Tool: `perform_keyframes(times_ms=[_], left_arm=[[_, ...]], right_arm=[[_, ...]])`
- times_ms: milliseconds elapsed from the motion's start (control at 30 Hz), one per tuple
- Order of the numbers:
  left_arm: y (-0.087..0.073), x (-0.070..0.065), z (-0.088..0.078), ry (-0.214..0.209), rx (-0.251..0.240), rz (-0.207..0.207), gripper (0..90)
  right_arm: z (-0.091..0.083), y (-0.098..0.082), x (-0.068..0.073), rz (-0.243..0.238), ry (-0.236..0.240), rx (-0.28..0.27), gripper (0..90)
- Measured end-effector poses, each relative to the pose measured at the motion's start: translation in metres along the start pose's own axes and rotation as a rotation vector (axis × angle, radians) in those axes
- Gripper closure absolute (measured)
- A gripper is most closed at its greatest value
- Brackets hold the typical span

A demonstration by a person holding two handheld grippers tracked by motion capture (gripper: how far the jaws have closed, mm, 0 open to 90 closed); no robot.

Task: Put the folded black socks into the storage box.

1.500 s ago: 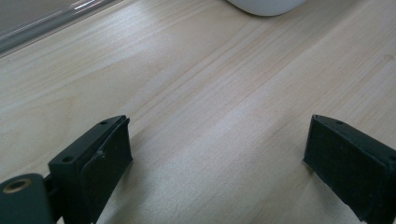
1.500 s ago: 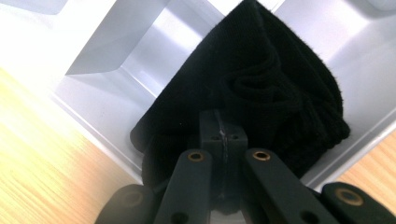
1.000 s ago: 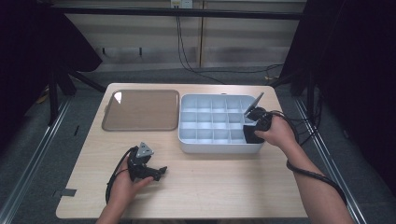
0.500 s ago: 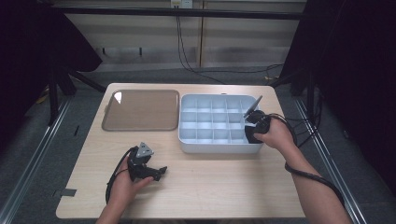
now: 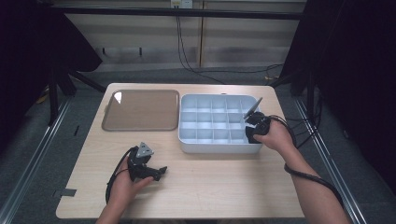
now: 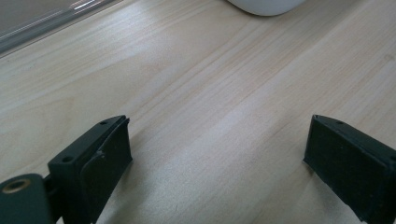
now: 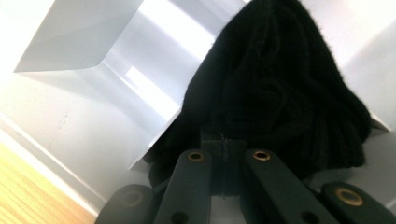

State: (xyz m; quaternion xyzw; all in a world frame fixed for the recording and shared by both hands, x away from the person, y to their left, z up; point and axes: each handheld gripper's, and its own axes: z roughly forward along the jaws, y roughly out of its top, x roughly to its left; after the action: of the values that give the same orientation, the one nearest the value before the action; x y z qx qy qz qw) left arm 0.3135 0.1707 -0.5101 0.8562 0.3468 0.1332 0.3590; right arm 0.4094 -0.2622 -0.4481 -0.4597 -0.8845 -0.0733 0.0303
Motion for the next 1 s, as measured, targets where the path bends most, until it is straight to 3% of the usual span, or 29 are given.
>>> perform_keyframes(times_ms=[600, 767, 1000], left_arm=[[0.0, 0.0, 0.0, 0.0, 0.0, 0.0, 6.5], [0.0, 0.0, 0.0, -0.001, 0.0, 0.0, 6.5], [0.0, 0.0, 0.0, 0.0, 0.0, 0.0, 6.5]], right_arm=[[0.001, -0.001, 0.0, -0.003, -0.001, -0.01, 90.0], [-0.003, -0.003, -0.001, 0.005, 0.017, -0.021, 90.0], [-0.013, -0.002, 0.001, -0.011, 0.0, -0.018, 90.0]])
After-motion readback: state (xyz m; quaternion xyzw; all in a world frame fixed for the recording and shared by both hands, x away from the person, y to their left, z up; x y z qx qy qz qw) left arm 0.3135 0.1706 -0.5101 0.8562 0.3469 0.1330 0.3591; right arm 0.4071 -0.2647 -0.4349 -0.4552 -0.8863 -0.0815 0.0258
